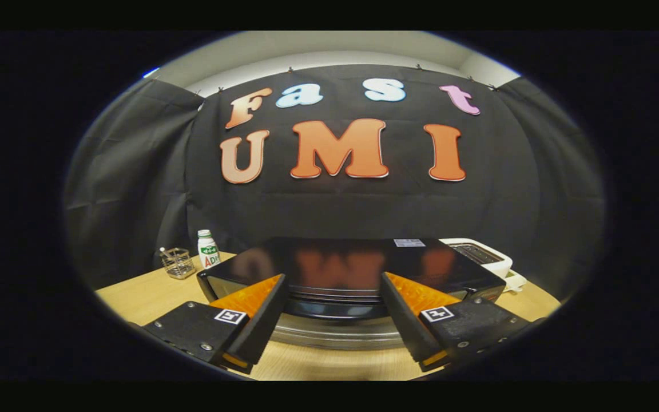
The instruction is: Open the toaster oven, put the food inside, and close the toaster oven door.
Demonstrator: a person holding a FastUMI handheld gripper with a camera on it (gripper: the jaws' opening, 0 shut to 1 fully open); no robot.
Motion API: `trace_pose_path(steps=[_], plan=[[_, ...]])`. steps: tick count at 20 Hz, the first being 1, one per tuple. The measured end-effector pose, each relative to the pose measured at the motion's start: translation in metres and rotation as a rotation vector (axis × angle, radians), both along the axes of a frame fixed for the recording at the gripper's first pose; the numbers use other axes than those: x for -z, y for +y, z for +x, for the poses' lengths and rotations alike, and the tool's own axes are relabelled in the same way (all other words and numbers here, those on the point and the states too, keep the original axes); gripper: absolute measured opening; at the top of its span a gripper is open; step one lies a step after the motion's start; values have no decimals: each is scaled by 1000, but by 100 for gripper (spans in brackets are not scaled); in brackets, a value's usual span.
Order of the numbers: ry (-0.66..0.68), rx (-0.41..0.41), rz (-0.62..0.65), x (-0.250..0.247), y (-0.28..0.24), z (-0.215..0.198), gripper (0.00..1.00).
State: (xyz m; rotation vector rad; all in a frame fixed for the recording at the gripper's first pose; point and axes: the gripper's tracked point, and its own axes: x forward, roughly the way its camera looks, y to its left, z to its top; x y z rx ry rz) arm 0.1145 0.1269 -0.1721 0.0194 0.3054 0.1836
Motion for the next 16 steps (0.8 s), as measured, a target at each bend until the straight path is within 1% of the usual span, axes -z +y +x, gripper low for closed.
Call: trace_pose_path(steps=[2, 3, 5, 11, 13, 16], plan=[[14, -28, 15, 2, 1, -9, 92], [10, -32, 45, 1, 4, -18, 89], [7, -64, 30, -1, 2, -29, 85], [36, -117, -14, 13, 1, -83, 85], [67, -131, -6, 22, -1, -101, 85], [147, -181, 30, 44, 2, -128, 85]])
